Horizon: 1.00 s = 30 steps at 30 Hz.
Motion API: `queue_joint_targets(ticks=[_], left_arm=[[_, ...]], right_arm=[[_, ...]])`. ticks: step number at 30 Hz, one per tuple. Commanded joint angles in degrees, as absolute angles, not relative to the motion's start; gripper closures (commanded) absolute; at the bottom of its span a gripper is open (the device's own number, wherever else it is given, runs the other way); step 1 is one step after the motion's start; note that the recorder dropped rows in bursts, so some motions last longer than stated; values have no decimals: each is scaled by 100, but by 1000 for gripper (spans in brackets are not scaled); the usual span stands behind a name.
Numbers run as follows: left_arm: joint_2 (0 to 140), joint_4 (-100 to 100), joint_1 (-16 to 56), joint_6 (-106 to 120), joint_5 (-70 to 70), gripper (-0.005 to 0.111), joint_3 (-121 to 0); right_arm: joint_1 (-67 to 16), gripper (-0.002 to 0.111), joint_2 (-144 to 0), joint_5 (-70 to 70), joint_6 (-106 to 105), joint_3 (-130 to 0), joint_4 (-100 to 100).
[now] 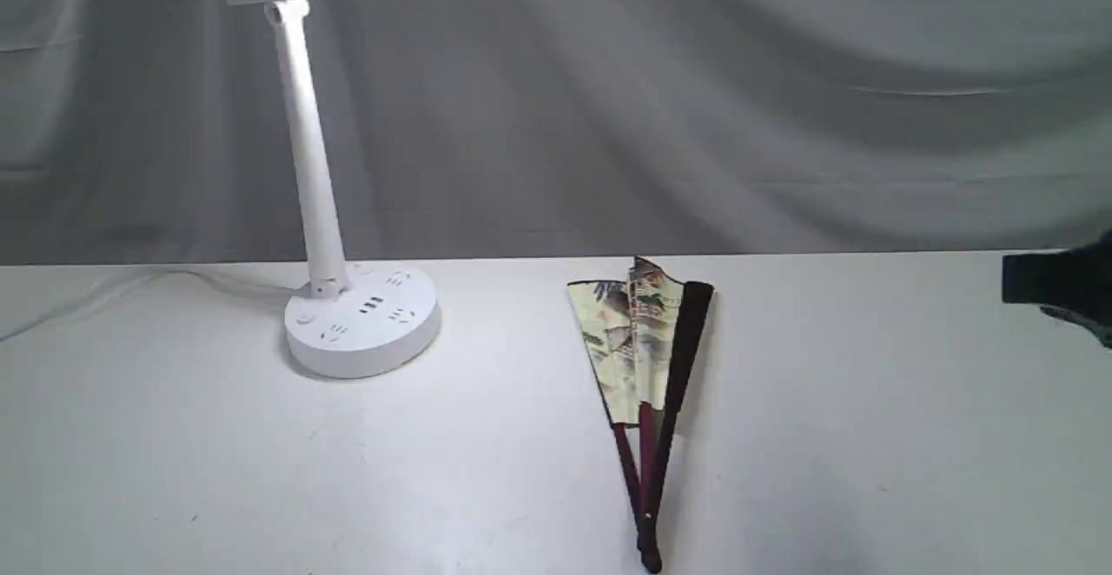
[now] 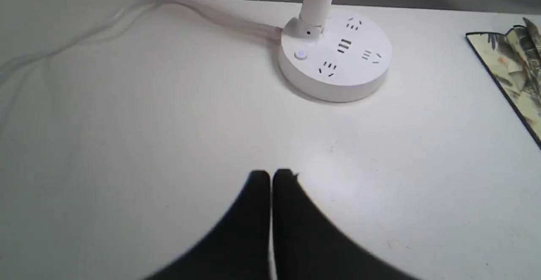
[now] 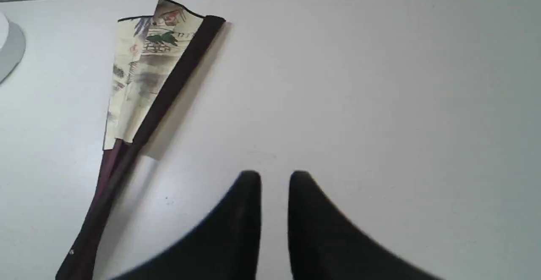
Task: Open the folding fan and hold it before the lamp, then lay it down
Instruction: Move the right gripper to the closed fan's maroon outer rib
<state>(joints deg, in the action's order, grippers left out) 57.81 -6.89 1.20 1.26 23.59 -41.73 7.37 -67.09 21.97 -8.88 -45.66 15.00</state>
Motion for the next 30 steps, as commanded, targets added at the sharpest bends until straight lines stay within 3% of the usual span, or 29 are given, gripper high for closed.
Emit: queue_joint_targets(ticks=[1, 7, 16, 27, 30], left_arm=[[6153, -707, 128, 194, 2425, 107, -4423], [6723, -719, 128, 194, 2414, 104, -4658], [7441, -855, 138, 221, 2779, 103, -5024], [8075, -855, 779, 604, 2677, 103, -5116], [8306, -840, 867, 604, 2829, 103, -5375]], right_arm=[[735, 87, -7041, 2374, -1060, -4881, 1595], [735, 79, -7741, 2517, -1076, -5212, 1678], [735, 79, -8669, 3205, -2319, -5853, 2962], [735, 79, -9453, 3593, -3282, -6245, 4106], [735, 74, -9667, 3592, -3935, -6245, 4881]])
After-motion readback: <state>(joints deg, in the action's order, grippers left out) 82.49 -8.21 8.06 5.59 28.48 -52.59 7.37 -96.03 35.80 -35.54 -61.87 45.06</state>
